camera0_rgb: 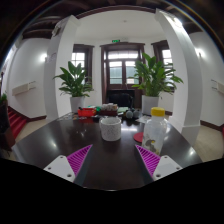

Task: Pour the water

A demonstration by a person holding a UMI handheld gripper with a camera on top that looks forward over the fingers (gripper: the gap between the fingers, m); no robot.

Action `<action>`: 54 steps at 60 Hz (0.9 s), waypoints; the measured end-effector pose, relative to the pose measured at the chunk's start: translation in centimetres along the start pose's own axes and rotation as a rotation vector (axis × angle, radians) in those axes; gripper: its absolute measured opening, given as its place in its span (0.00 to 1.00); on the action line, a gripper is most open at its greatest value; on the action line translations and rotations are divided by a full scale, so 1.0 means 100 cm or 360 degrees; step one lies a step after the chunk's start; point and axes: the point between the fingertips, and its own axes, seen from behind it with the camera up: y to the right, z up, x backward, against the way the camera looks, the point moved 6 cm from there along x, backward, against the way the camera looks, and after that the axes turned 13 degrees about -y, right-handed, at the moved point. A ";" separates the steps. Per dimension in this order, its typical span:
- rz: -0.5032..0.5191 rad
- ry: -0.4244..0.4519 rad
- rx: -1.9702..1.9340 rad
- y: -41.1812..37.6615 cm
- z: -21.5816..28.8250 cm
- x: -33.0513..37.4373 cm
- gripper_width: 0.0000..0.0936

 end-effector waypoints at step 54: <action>-0.0343 0.0027 -0.0105 0.125 0.026 -0.075 0.86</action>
